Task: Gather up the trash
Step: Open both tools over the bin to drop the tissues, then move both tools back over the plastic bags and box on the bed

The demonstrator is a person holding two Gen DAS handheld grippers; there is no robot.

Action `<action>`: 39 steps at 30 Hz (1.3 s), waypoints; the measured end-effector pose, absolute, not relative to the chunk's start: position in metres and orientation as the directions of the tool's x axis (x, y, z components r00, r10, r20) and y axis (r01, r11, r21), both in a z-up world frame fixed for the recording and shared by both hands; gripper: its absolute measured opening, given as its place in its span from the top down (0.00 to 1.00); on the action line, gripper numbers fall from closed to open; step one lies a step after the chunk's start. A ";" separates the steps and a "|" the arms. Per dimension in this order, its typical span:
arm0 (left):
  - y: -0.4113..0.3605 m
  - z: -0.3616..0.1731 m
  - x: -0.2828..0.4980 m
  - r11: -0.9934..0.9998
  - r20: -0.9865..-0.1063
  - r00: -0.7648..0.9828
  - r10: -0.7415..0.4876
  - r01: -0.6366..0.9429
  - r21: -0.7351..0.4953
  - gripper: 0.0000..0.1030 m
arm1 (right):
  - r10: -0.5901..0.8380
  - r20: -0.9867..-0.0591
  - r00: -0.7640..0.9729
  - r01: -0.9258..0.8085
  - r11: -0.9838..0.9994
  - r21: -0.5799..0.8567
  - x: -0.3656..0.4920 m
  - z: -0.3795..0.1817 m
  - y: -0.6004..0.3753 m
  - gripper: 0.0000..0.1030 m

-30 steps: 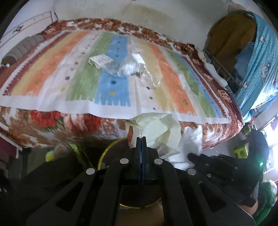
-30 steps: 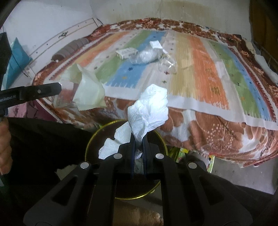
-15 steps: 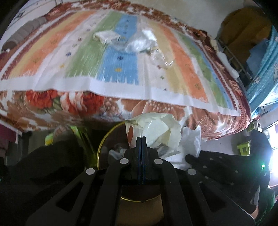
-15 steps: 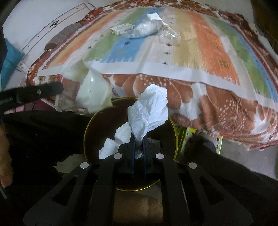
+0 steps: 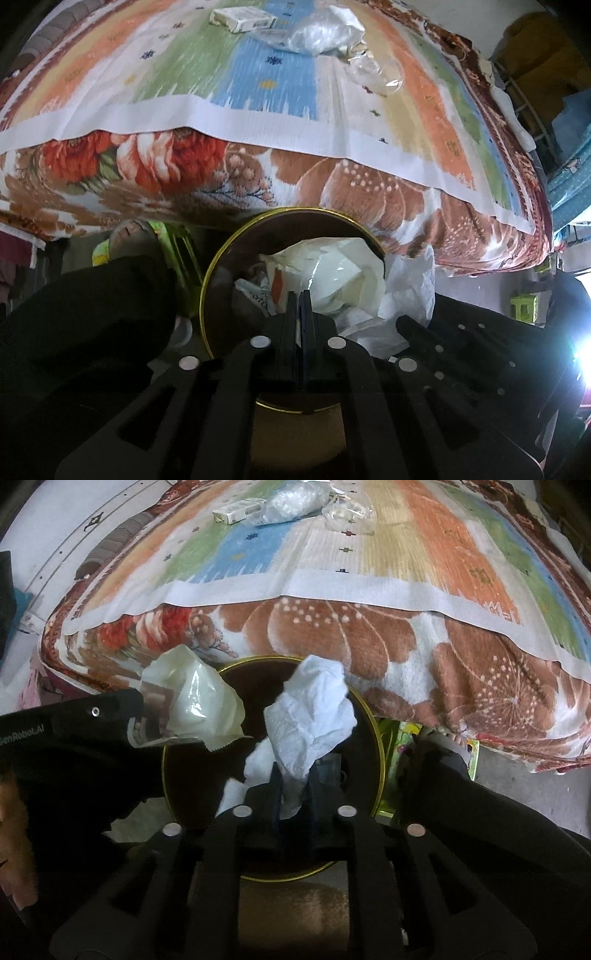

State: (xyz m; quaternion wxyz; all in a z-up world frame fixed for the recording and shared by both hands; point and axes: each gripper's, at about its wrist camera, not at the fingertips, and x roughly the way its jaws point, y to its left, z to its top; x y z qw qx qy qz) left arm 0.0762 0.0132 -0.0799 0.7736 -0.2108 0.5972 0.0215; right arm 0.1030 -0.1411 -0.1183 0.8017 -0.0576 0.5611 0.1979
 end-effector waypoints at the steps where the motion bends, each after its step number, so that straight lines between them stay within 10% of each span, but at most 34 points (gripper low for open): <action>1: 0.014 -0.080 0.076 0.909 -0.933 0.286 -0.216 -0.289 -0.299 0.93 | 0.253 -0.923 0.290 -0.380 0.916 0.131 0.104 -0.119 -0.141 0.72; 16: 0.031 -0.041 0.073 0.913 -0.888 0.438 -0.137 -0.291 -0.285 0.41 | 0.298 -0.893 0.337 -0.405 0.902 0.148 0.099 -0.103 -0.140 0.49; 39: 0.058 0.016 0.078 0.952 -0.809 0.587 -0.033 -0.229 -0.205 0.18 | 0.344 -0.741 0.577 -0.455 0.888 0.059 0.113 -0.013 -0.145 0.13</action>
